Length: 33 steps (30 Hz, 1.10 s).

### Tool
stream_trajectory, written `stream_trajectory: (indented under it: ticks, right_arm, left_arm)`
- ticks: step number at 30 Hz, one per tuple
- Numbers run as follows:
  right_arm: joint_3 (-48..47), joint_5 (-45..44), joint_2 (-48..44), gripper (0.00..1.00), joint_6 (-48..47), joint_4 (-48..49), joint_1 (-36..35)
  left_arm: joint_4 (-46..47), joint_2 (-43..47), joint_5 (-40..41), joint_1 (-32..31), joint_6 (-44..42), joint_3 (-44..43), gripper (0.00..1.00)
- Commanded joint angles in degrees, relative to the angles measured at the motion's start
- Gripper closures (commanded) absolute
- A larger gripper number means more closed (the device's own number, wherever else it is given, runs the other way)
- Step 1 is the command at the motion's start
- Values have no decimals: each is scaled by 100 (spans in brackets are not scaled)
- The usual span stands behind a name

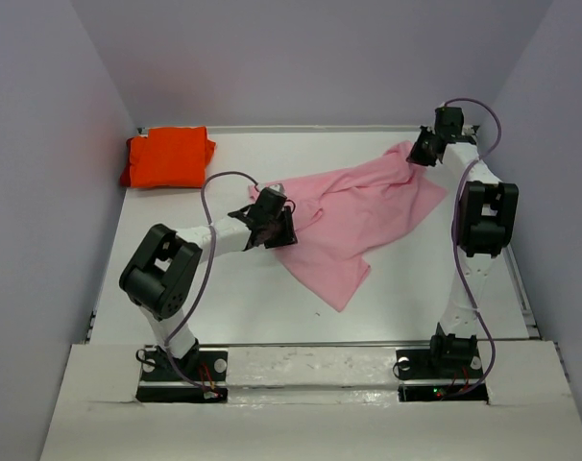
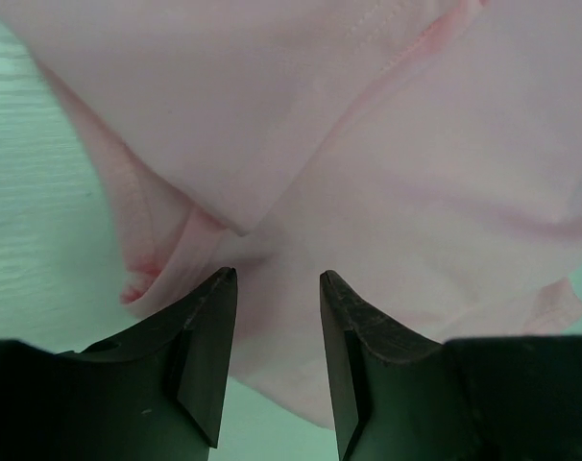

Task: Fold and stack the t-shirts
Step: Flatten out the tshirt

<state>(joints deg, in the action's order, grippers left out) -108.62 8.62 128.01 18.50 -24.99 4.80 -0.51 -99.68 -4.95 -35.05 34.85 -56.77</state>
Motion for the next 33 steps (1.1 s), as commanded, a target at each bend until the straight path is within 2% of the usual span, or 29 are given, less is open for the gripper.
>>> stream_trajectory:
  ticks: [1, 8, 31, 33]
  right_arm:
    - [112, 262, -355, 100, 127, 284, -23]
    - [139, 359, -408, 100, 154, 328, -23]
    - [95, 263, -276, 100, 83, 328, -23]
    - [87, 263, -259, 100, 83, 328, -23]
  left_arm:
    - [78, 607, 942, -20, 189, 70, 51]
    - [-159, 608, 1444, -28, -13, -176, 51]
    - [16, -262, 1119, 33, -251, -510, 51]
    - [7, -297, 1093, 33, -259, -528, 56]
